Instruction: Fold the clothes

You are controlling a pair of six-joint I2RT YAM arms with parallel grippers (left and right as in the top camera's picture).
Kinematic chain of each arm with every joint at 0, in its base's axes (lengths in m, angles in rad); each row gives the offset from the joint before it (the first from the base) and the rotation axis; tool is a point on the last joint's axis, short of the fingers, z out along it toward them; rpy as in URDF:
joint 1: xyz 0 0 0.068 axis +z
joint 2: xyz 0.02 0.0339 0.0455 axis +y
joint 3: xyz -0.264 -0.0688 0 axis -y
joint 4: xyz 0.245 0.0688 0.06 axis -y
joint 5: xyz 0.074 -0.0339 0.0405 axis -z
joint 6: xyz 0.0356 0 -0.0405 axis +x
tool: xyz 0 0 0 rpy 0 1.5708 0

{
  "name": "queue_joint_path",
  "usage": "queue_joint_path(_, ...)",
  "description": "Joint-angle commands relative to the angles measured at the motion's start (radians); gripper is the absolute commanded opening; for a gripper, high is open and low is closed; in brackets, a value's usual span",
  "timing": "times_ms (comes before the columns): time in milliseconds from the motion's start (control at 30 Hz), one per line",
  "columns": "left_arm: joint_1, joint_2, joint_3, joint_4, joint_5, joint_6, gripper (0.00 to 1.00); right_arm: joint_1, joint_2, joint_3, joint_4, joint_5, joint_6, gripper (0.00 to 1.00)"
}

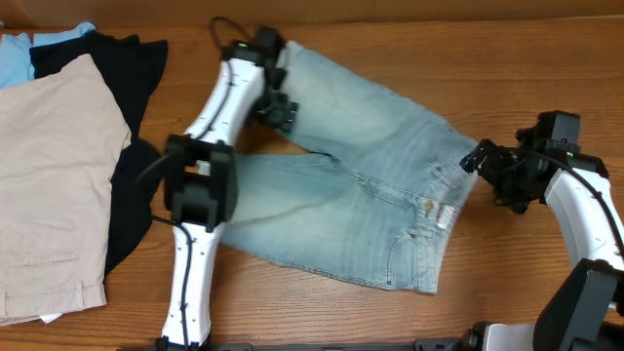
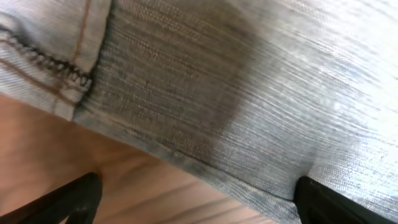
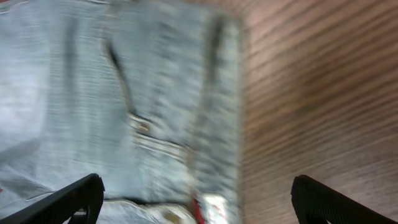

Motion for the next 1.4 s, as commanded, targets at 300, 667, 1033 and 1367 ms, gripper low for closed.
queue_joint_path(300,0.030,0.063,-0.042,-0.194,0.101,-0.028,1.00,0.117,0.004,-0.006,-0.025,-0.024,0.018,0.98)
queue_joint_path(667,0.042,0.063,0.262,-0.275,0.072,-0.005,1.00,0.362,0.005,-0.098,0.077,0.015,0.097,0.63)
queue_joint_path(1033,0.043,0.063,0.744,-0.387,0.026,-0.005,1.00,0.386,0.005,-0.154,0.117,0.101,0.086,0.61)
queue_joint_path(1367,0.043,0.063,0.843,-0.401,-0.031,-0.005,1.00,0.386,0.005,-0.284,0.308,0.109,0.013,0.57)
